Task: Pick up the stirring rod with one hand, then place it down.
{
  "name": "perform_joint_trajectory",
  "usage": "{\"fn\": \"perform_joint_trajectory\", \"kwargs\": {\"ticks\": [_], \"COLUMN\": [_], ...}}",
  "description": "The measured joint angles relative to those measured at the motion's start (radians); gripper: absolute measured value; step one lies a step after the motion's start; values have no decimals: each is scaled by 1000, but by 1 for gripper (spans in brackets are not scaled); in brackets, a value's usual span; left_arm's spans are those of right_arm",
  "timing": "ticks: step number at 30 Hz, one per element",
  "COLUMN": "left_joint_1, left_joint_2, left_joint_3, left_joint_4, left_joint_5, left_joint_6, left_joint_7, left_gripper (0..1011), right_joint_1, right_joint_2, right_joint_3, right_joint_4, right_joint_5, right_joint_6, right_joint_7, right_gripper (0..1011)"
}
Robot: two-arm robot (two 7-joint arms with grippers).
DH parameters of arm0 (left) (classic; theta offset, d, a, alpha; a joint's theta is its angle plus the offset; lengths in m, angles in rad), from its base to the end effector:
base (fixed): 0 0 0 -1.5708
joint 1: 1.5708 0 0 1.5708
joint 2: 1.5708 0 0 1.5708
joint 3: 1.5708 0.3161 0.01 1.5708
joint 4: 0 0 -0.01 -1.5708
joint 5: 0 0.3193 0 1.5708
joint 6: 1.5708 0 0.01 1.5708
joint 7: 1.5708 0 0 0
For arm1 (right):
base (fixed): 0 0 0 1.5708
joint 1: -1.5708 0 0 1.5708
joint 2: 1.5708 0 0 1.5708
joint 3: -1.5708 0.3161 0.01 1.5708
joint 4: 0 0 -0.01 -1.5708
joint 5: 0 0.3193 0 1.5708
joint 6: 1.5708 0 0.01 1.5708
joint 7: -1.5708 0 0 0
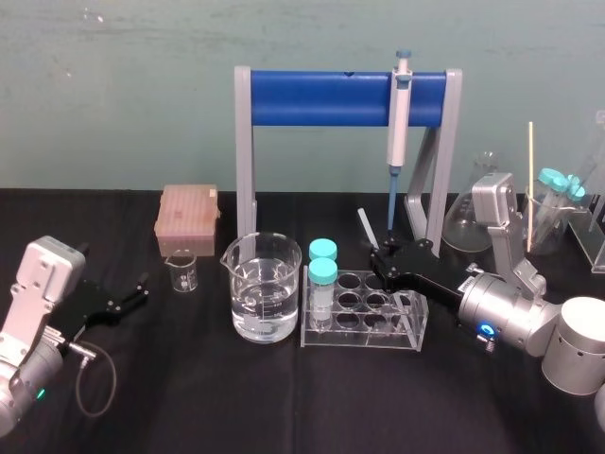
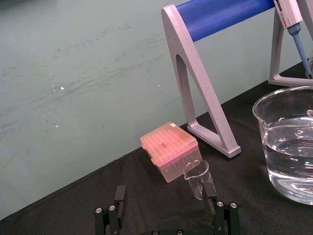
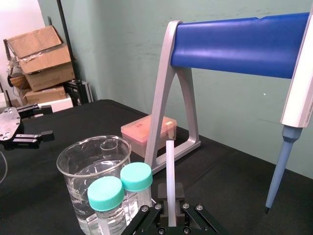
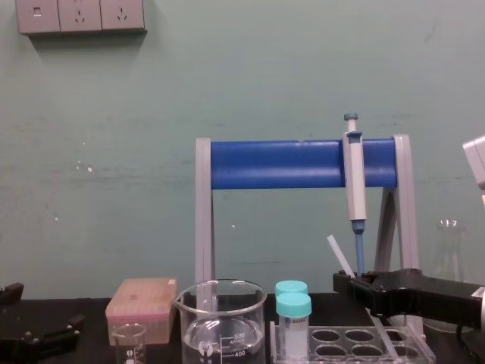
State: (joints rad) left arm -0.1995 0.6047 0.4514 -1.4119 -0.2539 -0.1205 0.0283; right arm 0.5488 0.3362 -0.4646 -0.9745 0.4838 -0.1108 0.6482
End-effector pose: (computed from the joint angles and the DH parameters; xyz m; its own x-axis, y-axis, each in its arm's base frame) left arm 0.3723 0.0948 -0.3254 0.2923 0.8803 0.3738 -0.9553 0.2873 0.0704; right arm 0.4834 -0.0509 -0.3149 0.7312 -0.6821 -0.0122 0.6800 0.7302 -0.0671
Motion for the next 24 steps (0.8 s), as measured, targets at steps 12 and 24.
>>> {"fn": "perform_joint_trajectory", "kwargs": {"ticks": [12,24], "left_joint_1": [0,0], "left_joint_2": [0,0], "left_joint_3": [0,0], "left_joint_4": [0,0], "left_joint_5": [0,0], "left_joint_6": [0,0], "left_joint_7": [0,0], "left_gripper": [1000,1000], "right_joint_1": [-1,-1], "right_joint_2": [-20,-66], "right_joint_3": [66,139], "right_joint_4": [-43,-96], "right_joint_5": [-9,3], "right_joint_6": [-124,-345], "right_joint_7": [-24,-4], "right_gripper": [70,70]}}
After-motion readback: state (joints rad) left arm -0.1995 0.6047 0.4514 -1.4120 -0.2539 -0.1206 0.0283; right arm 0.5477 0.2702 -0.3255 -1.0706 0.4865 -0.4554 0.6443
